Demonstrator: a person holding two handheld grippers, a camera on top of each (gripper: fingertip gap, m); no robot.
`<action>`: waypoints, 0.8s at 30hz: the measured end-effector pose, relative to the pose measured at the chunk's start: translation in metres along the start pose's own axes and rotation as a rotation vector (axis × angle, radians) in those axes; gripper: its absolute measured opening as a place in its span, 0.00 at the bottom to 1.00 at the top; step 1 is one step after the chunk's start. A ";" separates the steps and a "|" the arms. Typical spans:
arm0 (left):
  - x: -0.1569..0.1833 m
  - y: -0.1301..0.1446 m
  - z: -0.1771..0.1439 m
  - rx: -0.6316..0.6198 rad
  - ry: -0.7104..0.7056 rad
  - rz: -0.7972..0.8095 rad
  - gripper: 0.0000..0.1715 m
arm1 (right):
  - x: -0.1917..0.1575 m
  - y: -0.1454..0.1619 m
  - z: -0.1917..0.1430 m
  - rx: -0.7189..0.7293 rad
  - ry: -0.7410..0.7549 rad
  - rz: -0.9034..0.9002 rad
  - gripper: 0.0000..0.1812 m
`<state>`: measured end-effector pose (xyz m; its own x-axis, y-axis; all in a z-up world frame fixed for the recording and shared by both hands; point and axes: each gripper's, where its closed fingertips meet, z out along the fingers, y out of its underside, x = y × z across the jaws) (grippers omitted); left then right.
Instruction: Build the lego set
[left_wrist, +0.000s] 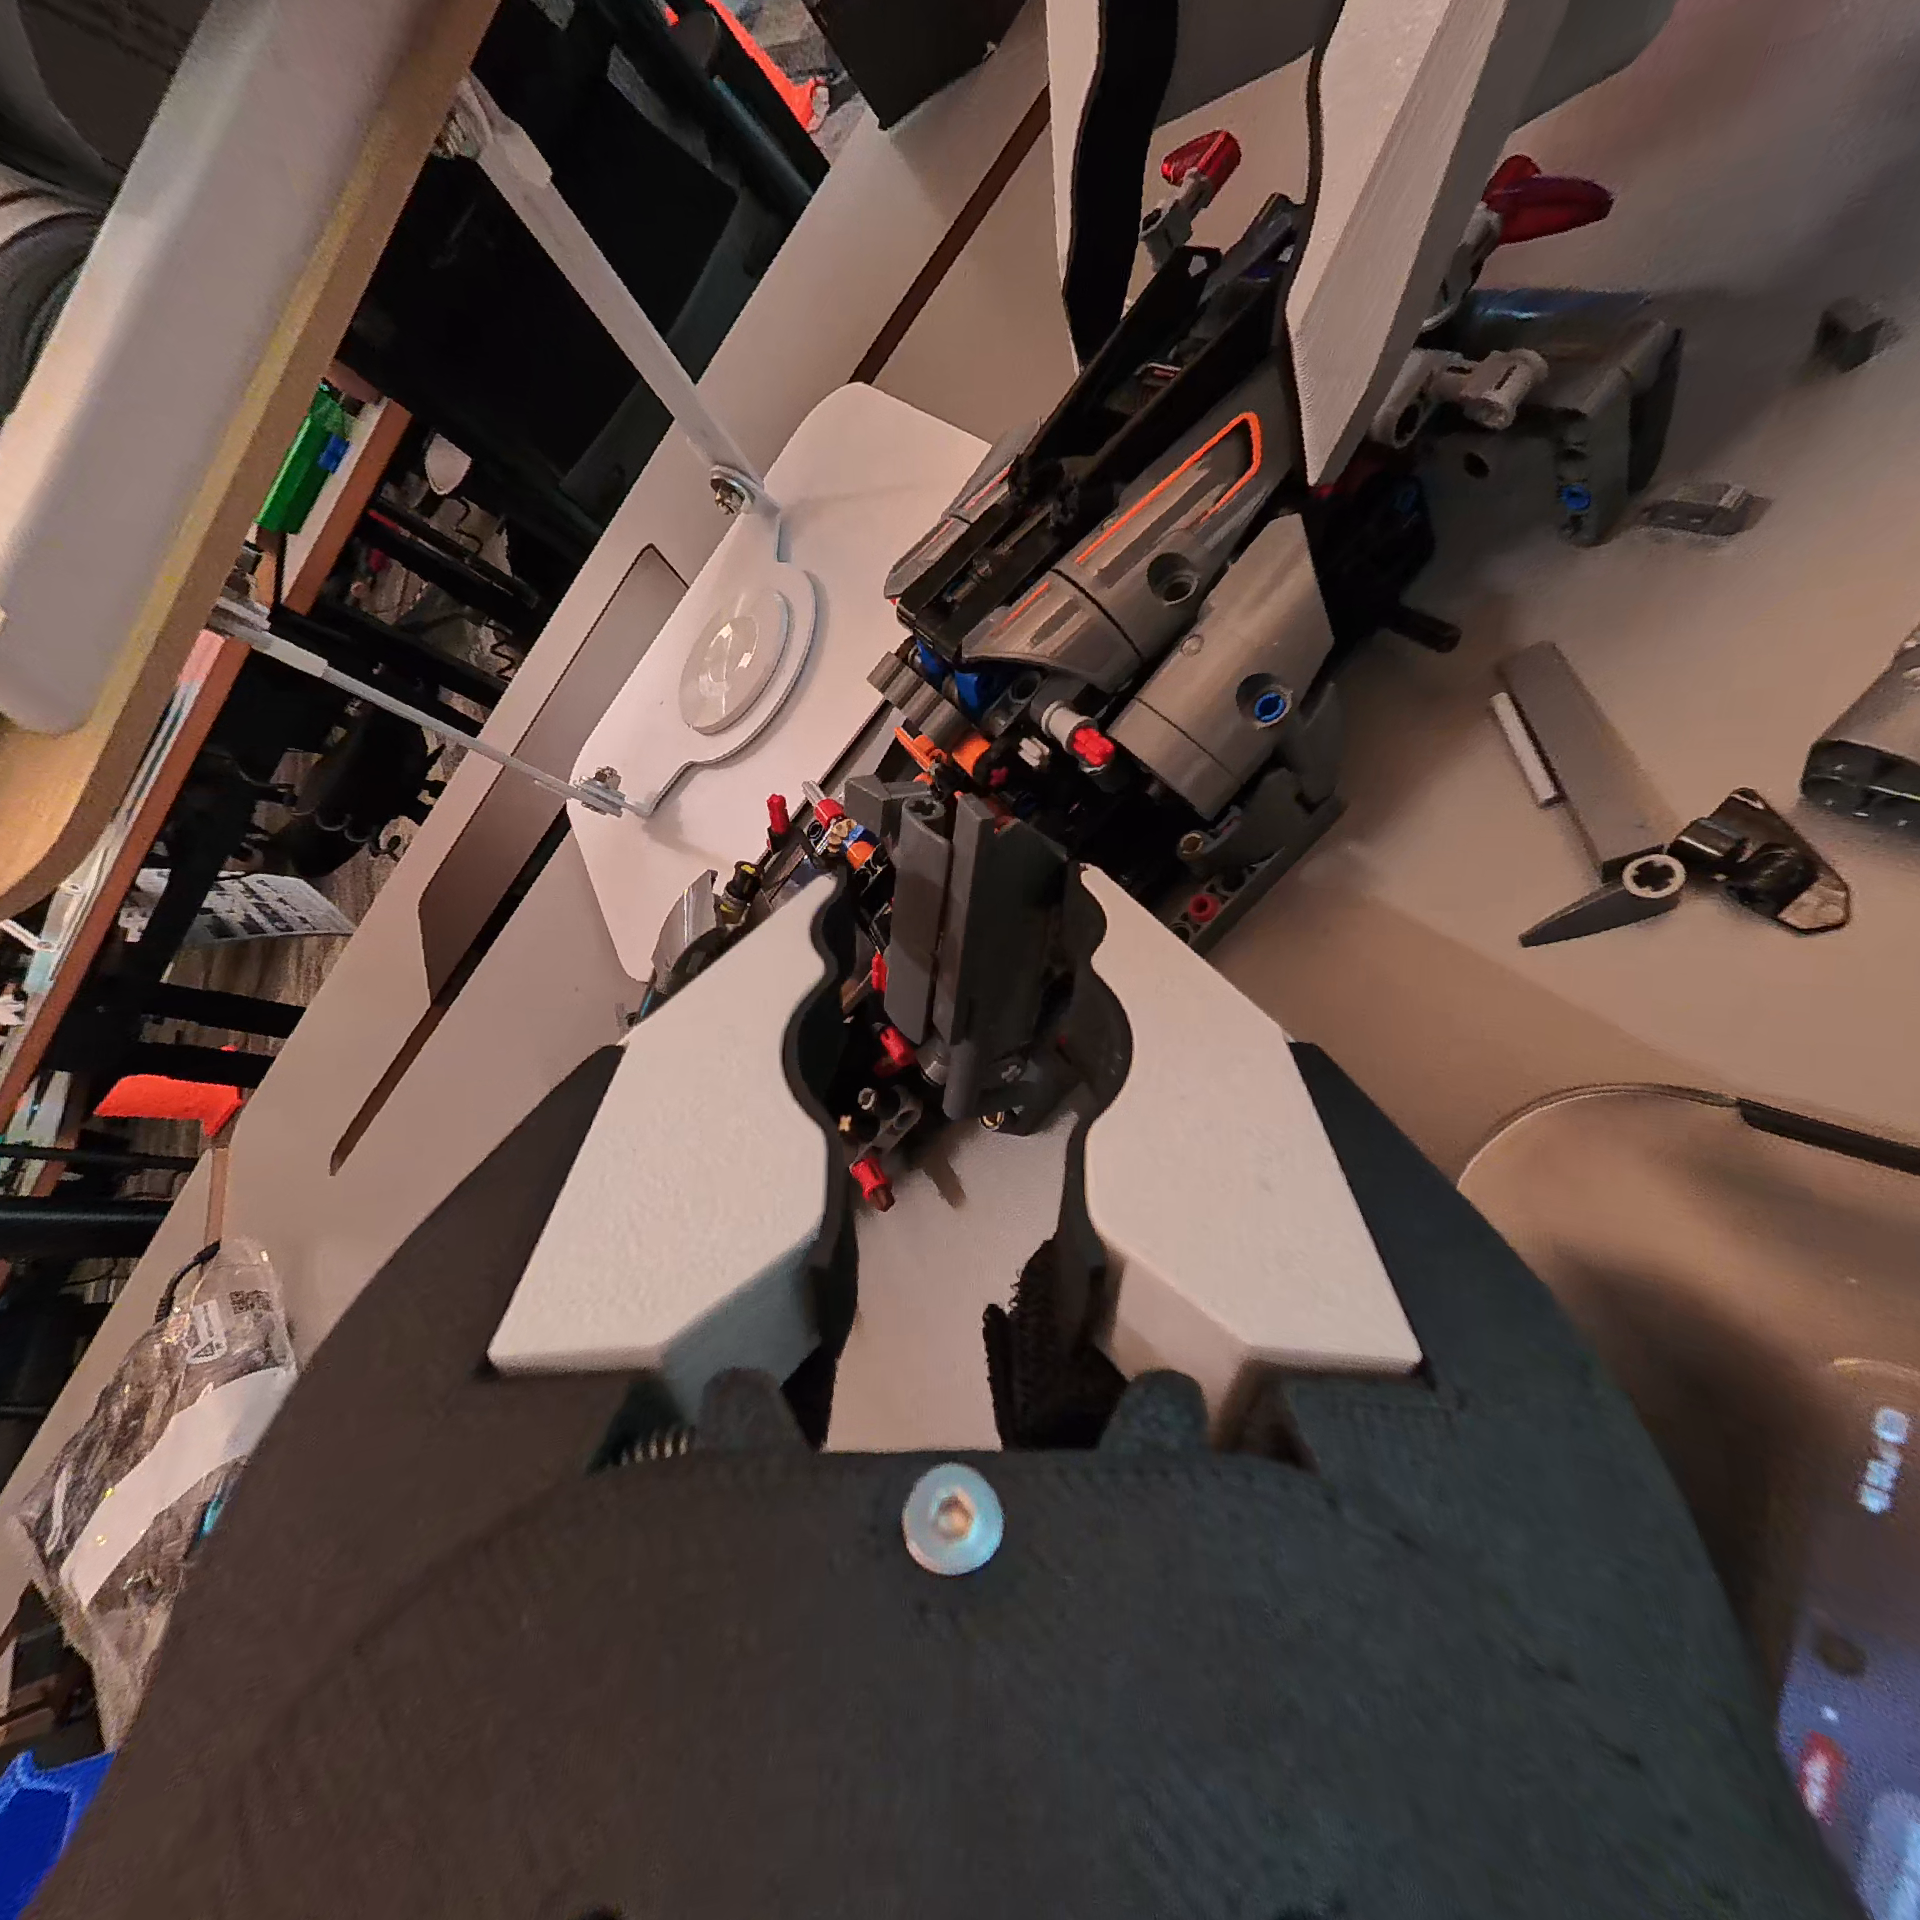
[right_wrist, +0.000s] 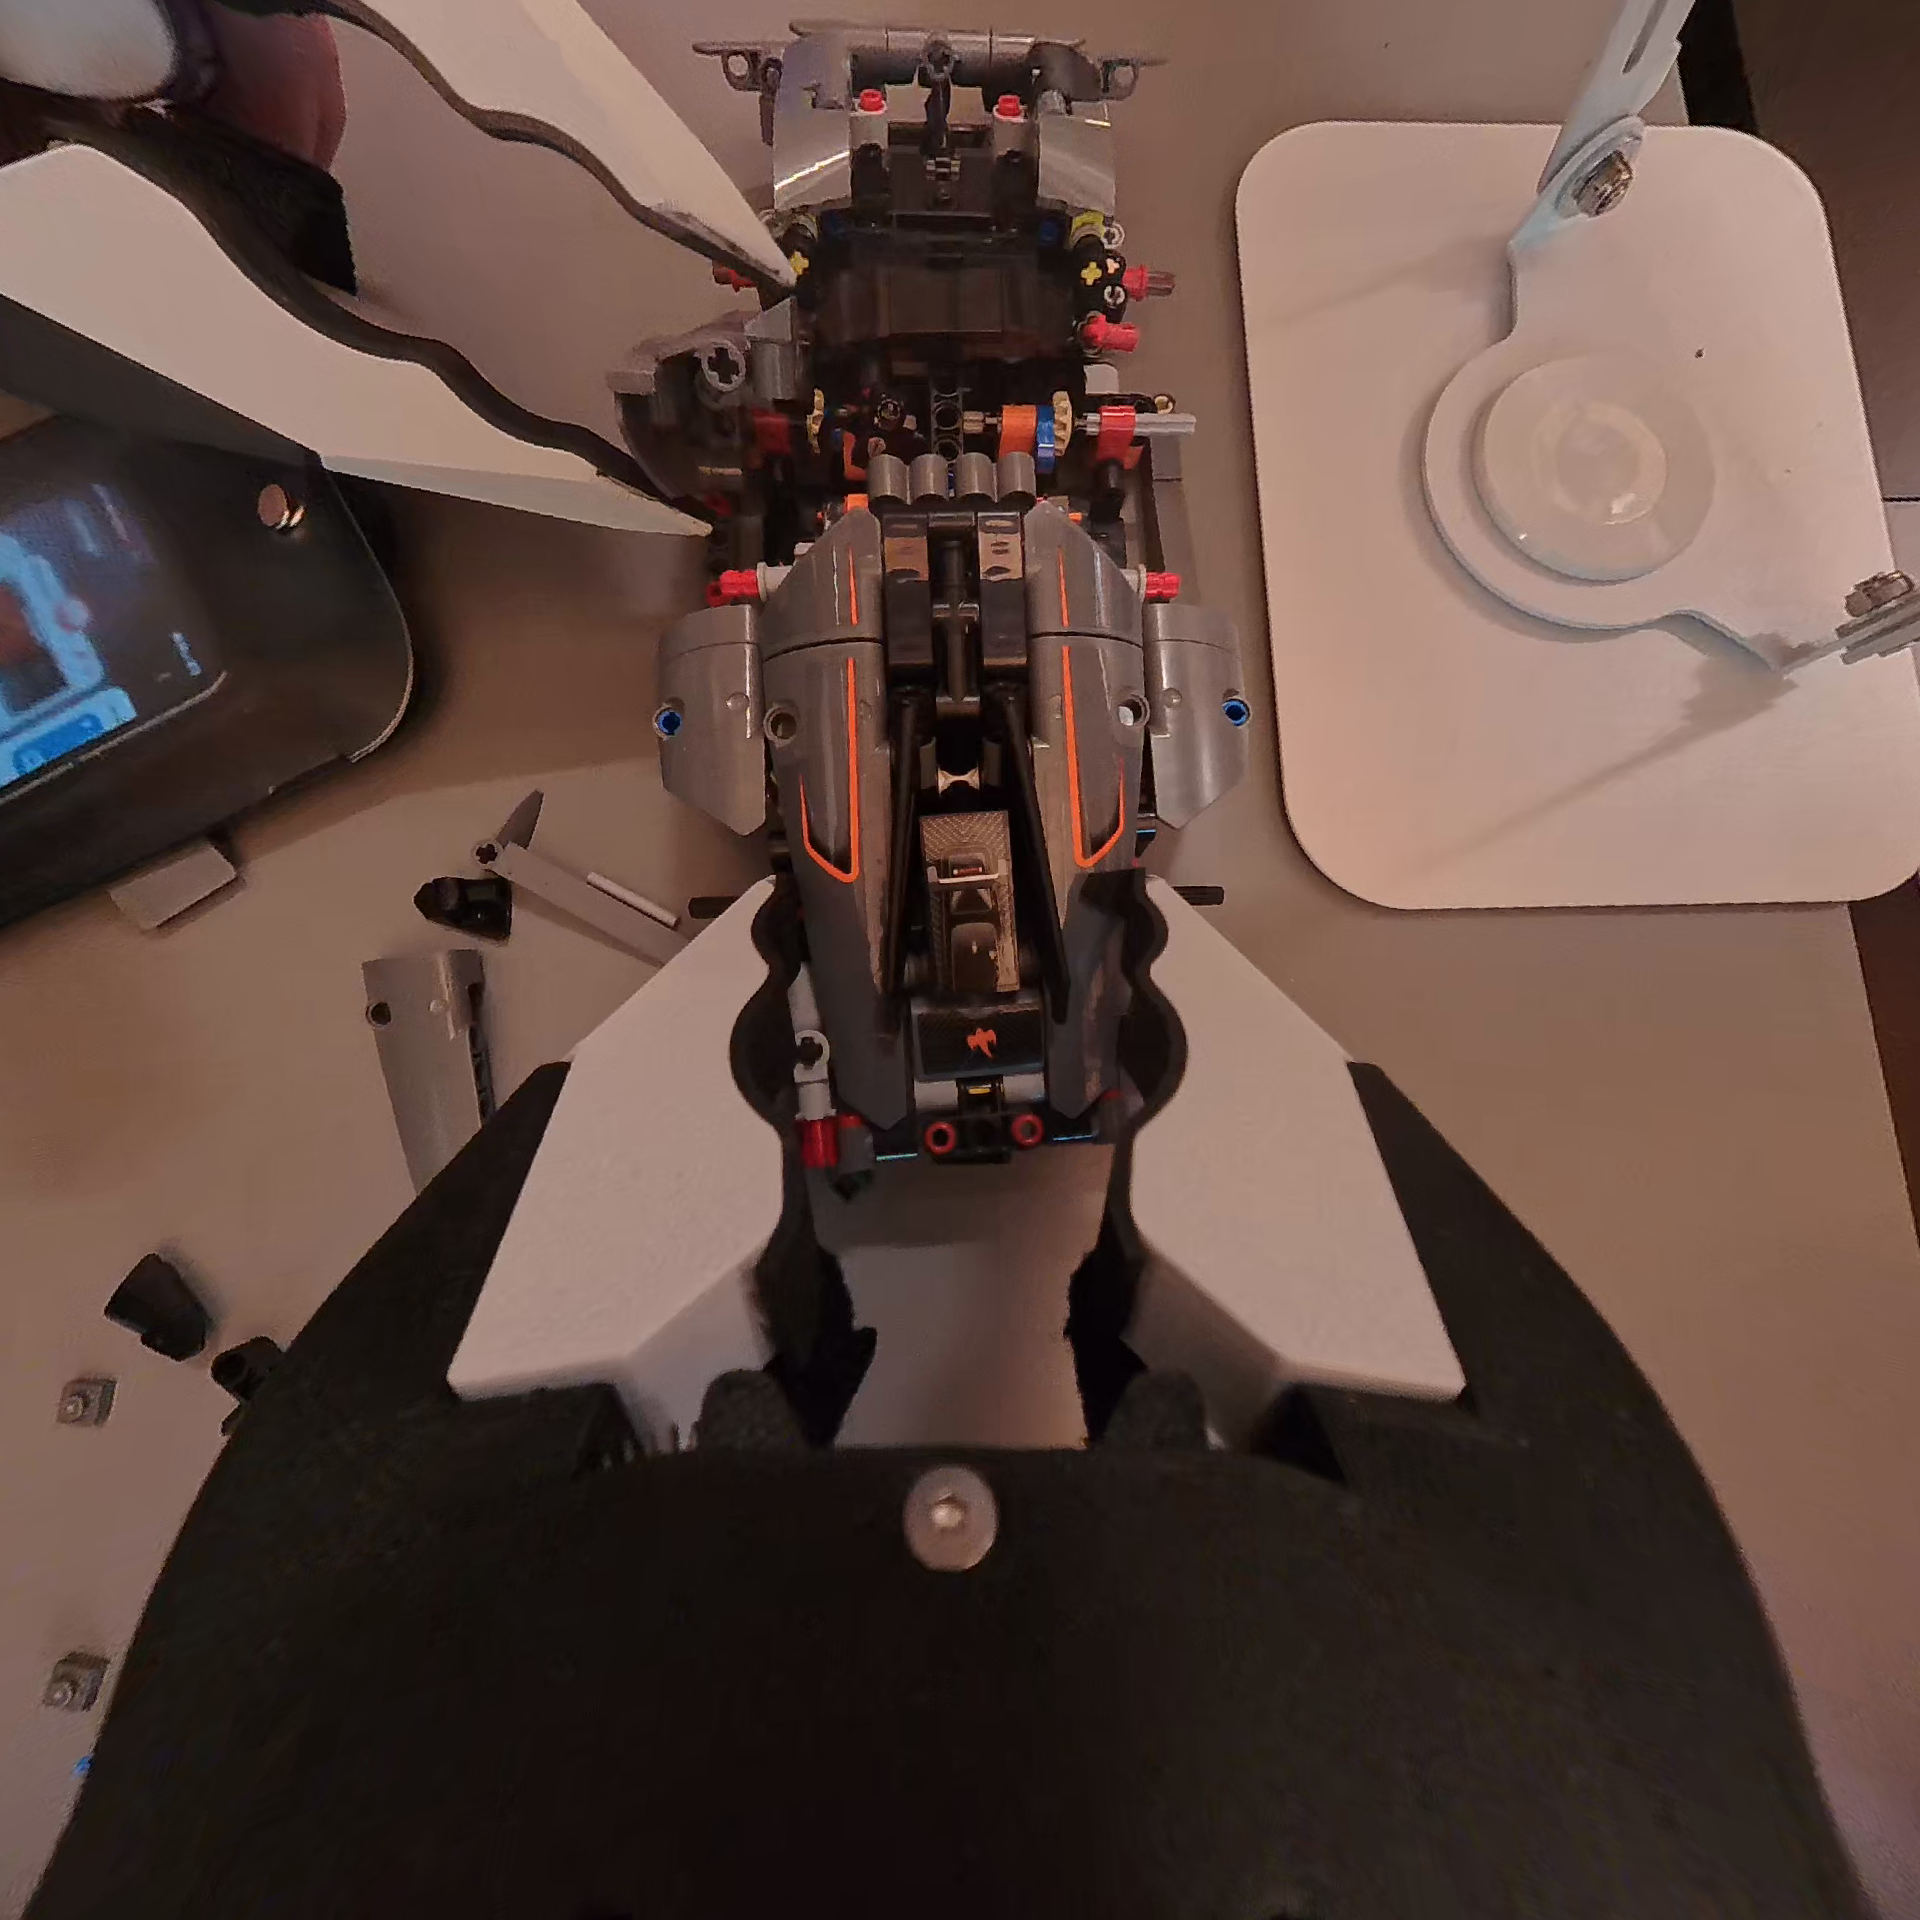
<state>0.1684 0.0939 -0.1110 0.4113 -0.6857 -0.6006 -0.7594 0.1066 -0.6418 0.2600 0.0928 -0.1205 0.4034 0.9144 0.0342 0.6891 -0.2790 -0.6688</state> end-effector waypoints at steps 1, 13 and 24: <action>0.000 0.000 0.000 -0.001 -0.002 0.003 0.21 | 0.000 0.000 0.000 0.000 0.001 -0.001 0.34; 0.002 0.003 -0.002 -0.018 0.009 -0.019 0.17 | 0.000 0.000 0.001 0.002 -0.001 0.002 0.34; -0.014 0.021 -0.007 -0.028 0.008 -0.068 0.17 | -0.004 -0.012 -0.001 0.040 0.003 0.006 0.33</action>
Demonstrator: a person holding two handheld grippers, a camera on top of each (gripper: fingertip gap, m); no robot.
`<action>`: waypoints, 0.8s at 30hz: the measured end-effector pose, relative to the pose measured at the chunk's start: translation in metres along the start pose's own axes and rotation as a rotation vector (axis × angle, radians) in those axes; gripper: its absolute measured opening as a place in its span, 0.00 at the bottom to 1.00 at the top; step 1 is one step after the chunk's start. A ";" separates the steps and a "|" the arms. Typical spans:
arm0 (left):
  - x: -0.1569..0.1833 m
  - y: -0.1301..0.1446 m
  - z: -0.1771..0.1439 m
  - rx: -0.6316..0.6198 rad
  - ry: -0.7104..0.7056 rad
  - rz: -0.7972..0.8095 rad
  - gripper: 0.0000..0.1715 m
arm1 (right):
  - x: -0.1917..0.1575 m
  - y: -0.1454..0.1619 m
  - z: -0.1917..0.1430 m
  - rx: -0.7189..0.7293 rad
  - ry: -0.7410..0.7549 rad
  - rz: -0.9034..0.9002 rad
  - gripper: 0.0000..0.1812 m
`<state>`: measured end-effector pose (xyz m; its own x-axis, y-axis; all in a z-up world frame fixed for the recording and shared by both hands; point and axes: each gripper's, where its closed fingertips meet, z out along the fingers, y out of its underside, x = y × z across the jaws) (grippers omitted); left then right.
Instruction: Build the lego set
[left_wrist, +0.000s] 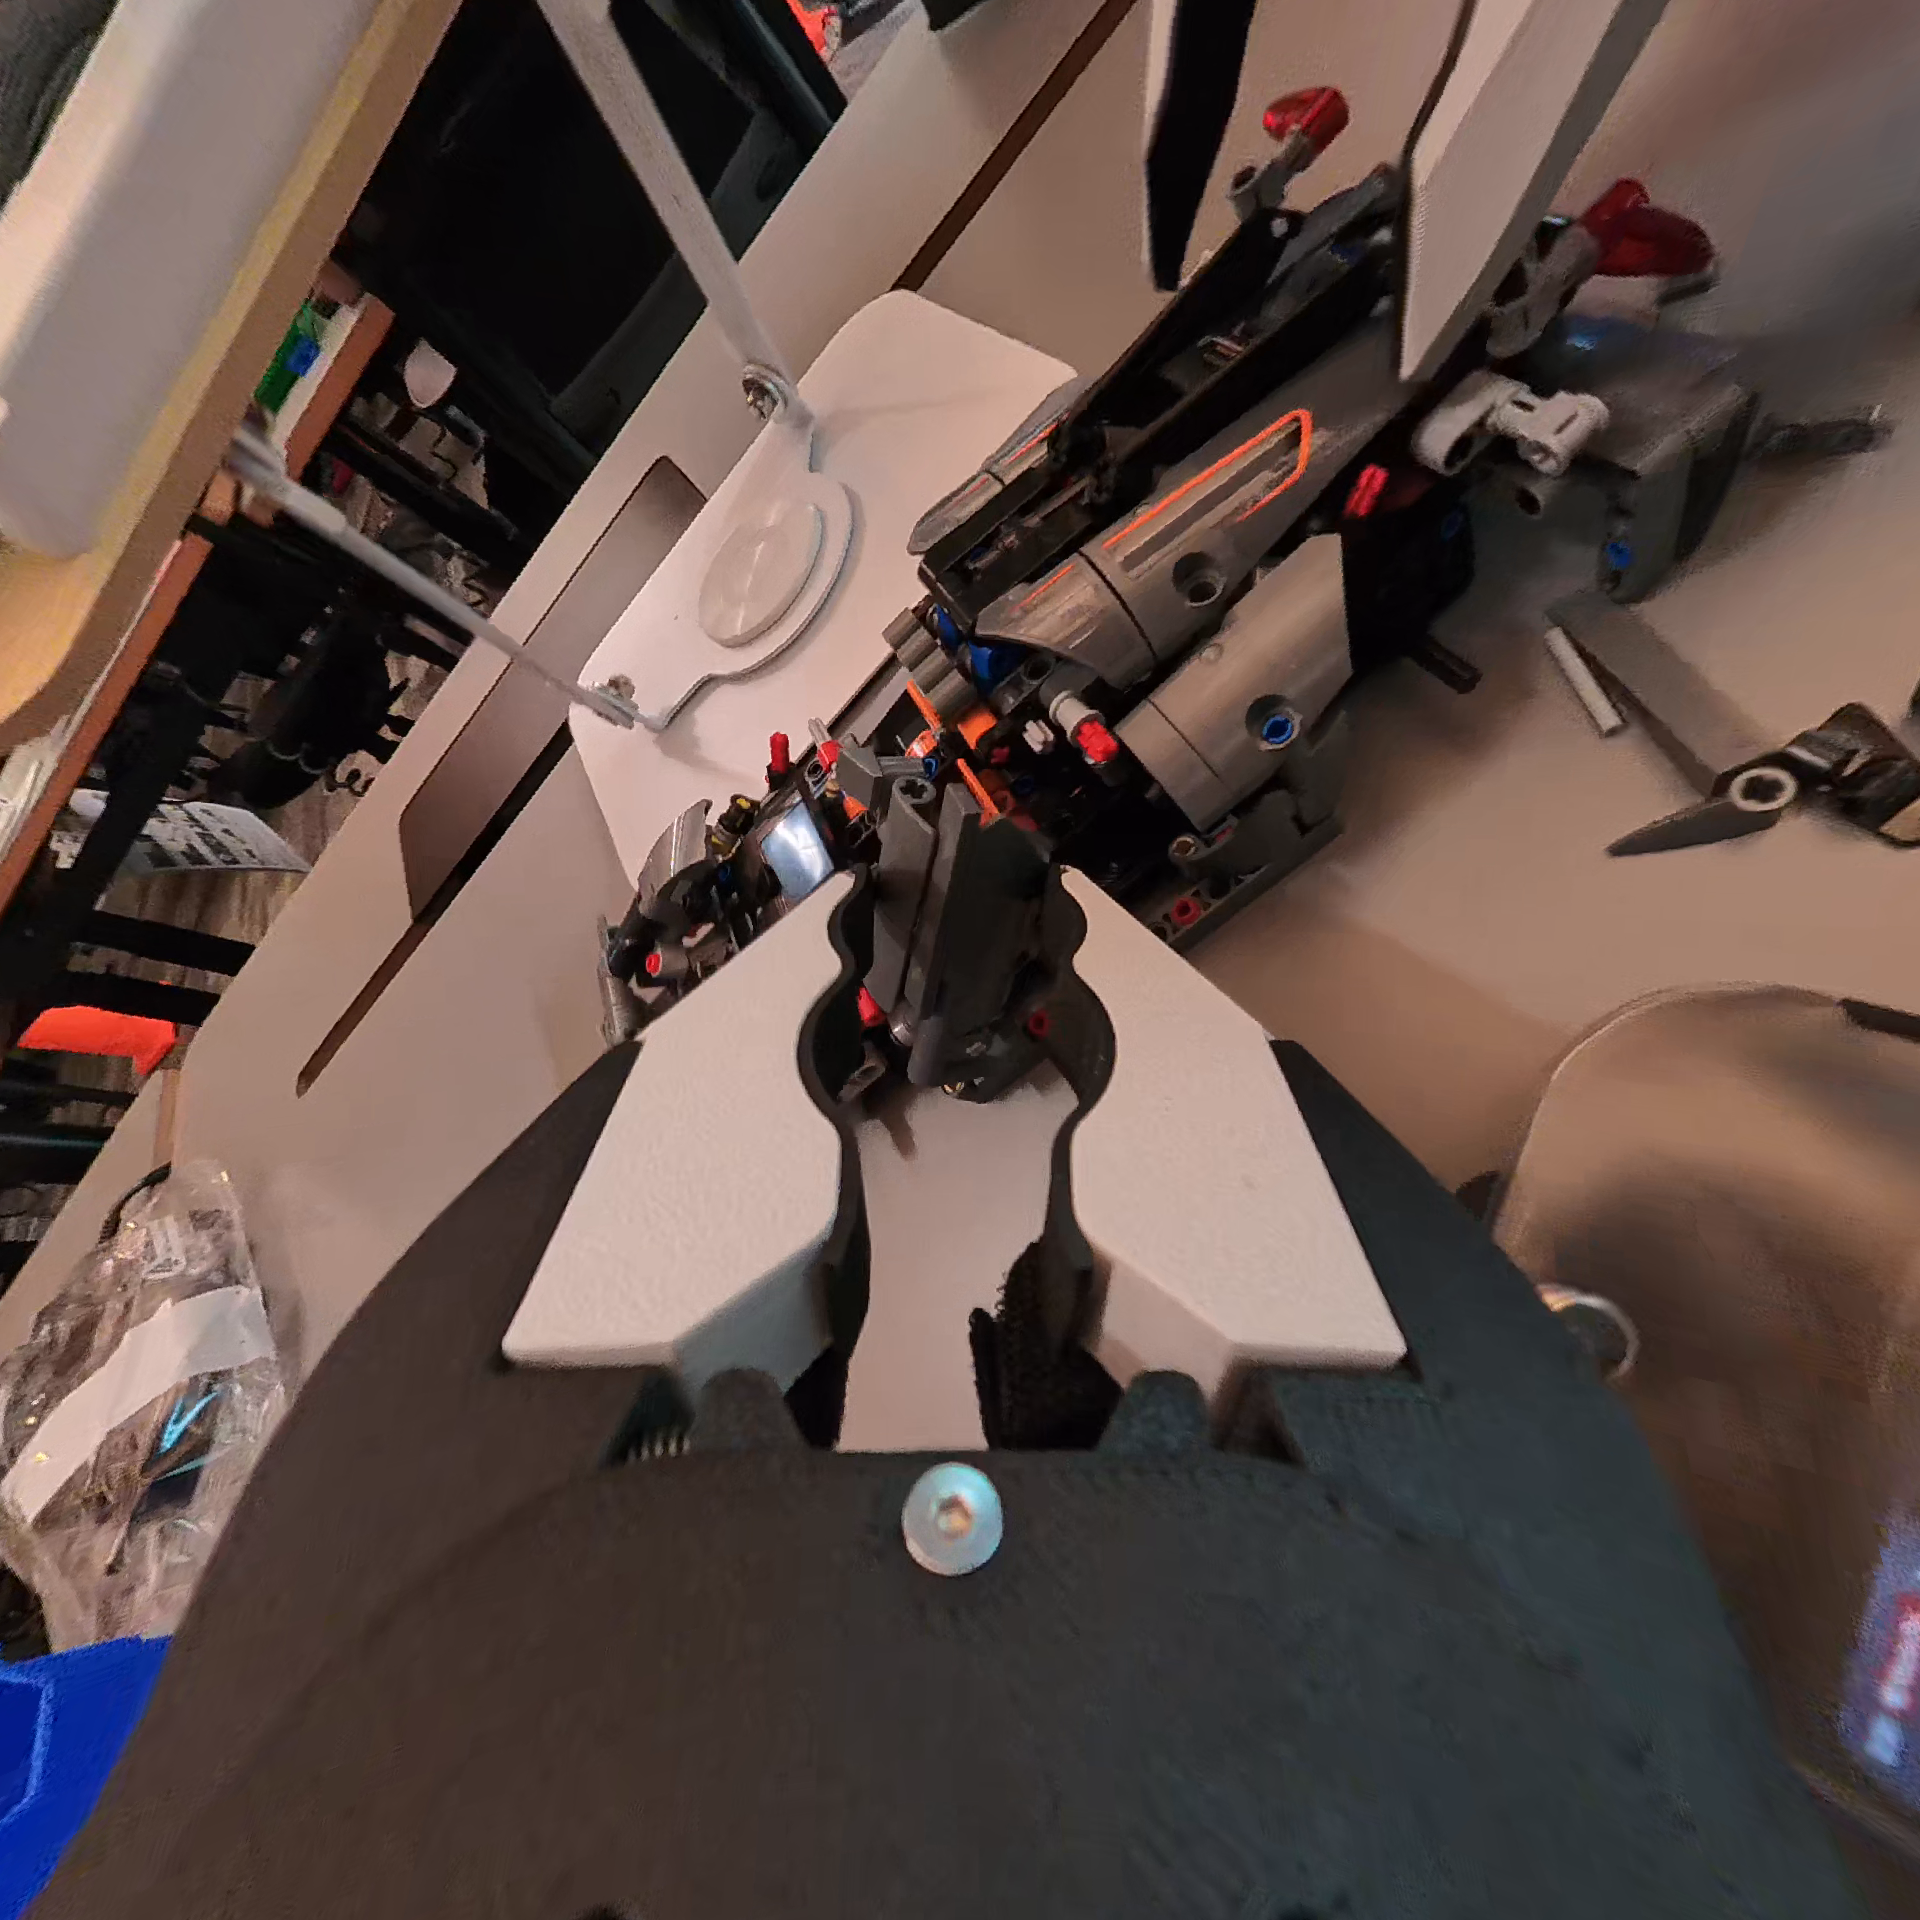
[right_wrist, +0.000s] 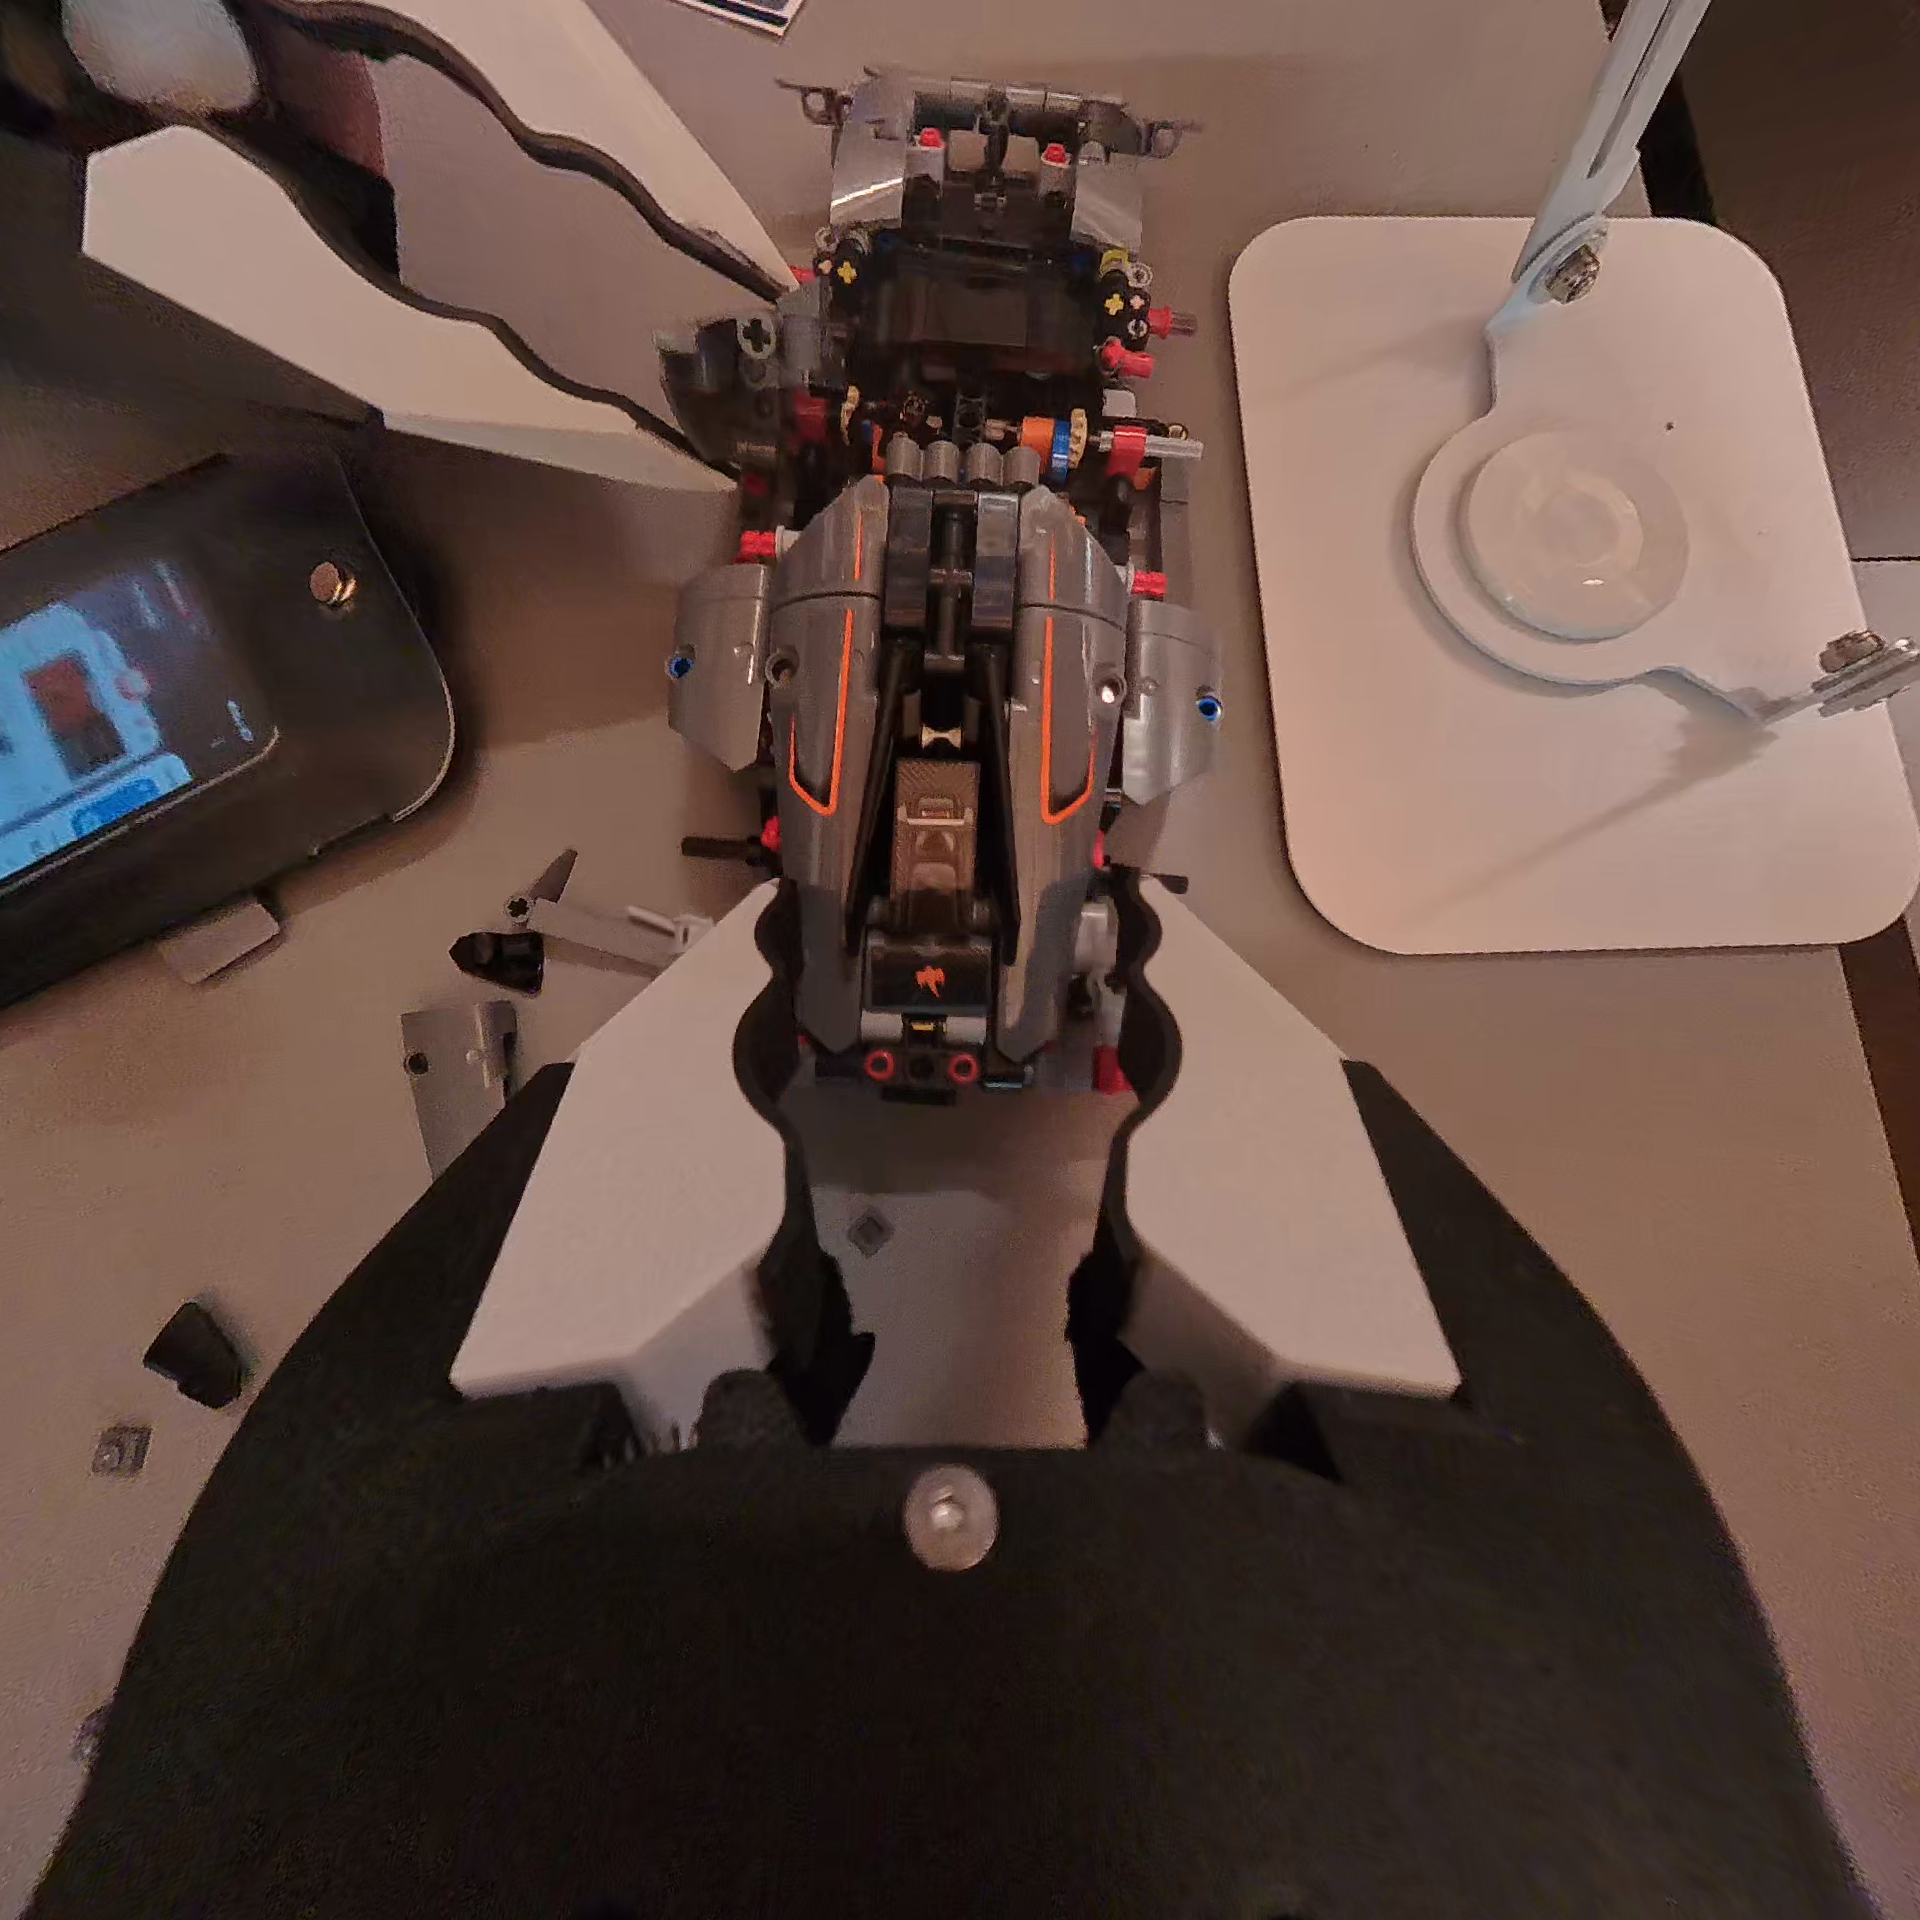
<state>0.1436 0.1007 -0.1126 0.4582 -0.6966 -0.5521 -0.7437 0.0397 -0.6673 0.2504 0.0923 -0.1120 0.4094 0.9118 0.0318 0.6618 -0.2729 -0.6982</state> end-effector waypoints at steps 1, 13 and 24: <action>-0.002 0.003 -0.001 0.000 0.004 -0.003 0.17 | -0.001 0.000 0.001 0.000 -0.005 0.004 0.33; -0.021 0.023 -0.010 0.016 0.073 -0.072 0.25 | 0.000 -0.003 0.005 0.013 -0.008 0.011 0.33; -0.017 0.033 0.002 -0.112 -0.038 0.061 0.21 | 0.005 -0.002 0.004 0.009 0.012 0.003 0.33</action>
